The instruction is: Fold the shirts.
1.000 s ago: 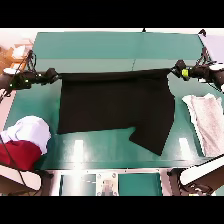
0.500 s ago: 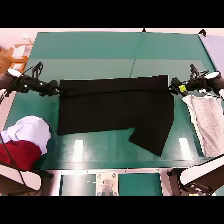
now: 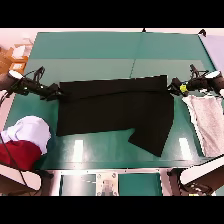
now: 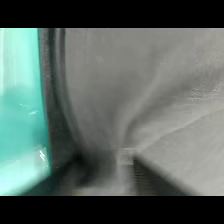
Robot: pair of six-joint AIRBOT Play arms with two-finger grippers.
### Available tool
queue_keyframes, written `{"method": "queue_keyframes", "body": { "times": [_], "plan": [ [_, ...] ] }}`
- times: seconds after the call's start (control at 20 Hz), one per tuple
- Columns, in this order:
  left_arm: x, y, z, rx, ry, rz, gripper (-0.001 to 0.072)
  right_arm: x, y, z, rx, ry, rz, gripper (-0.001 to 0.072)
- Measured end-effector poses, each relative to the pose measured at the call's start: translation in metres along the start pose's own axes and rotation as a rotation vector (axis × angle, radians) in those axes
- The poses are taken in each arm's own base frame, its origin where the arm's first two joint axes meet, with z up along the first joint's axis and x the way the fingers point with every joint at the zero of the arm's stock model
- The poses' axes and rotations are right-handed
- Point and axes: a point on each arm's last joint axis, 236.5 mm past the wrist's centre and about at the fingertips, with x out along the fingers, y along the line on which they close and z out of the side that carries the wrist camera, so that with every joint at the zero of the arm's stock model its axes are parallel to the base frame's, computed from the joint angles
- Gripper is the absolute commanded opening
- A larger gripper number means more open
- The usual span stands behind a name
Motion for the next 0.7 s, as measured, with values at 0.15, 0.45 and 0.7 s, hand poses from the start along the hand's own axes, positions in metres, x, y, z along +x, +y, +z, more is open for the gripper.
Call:
{"method": "queue_keyframes", "body": {
  "times": [0.15,0.45,0.7],
  "plan": [
    [-0.014,-0.011,-0.007,-0.014,0.062,-0.006,0.0485,-0.033,0.006,0.002,0.008,-0.004,0.015,0.0202],
    [-0.049,-0.018,-0.079,-0.113,0.218,0.081,0.0485,-0.100,-0.029,-0.064,0.103,0.040,-0.047,0.0200],
    [-0.062,-0.022,-0.162,-0.210,0.135,0.144,0.0486,-0.119,-0.066,-0.142,0.264,0.011,-0.083,0.0326]
  ]
}}
